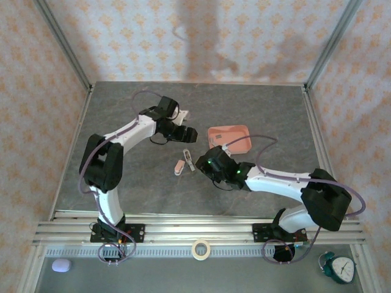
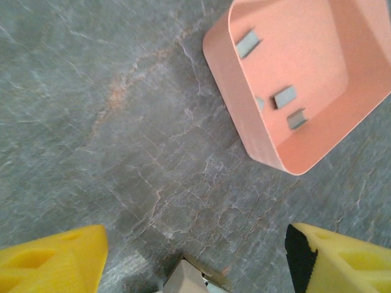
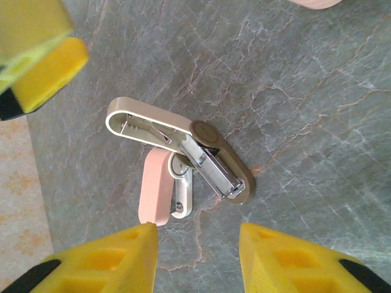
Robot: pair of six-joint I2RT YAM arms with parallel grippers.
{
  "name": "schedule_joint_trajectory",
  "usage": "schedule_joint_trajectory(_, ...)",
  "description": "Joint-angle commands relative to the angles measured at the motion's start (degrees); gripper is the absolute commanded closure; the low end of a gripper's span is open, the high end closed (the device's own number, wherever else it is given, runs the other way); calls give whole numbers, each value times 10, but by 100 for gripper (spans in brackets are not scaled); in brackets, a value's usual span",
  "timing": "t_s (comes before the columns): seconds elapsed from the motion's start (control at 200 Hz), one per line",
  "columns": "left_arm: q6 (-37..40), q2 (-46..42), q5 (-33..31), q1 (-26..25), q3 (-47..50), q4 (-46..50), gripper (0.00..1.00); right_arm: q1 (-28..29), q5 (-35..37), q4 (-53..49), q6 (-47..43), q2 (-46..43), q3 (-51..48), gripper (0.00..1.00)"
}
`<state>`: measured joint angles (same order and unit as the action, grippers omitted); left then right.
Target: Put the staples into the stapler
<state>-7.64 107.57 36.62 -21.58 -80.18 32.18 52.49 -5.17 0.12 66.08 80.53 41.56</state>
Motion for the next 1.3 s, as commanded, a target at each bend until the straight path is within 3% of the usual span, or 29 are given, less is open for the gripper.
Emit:
schedule_joint_trajectory(0.0, 63, 15, 6, -16, -28, 72, 24, -9, -21, 33, 24, 19, -13, 60)
schedule_joint_trajectory(0.501, 90, 9, 26, -32, -3, 92, 37, -20, -77, 67, 47, 104, 7, 61)
schedule_joint_trajectory(1.036, 119, -7, 66, -47, 1, 99, 50, -20, -77, 72, 62, 157, 23, 66)
schedule_joint_trajectory(1.291, 138, -7, 69, -61, 11, 121, 51, -20, -70, 52, 57, 169, 31, 68)
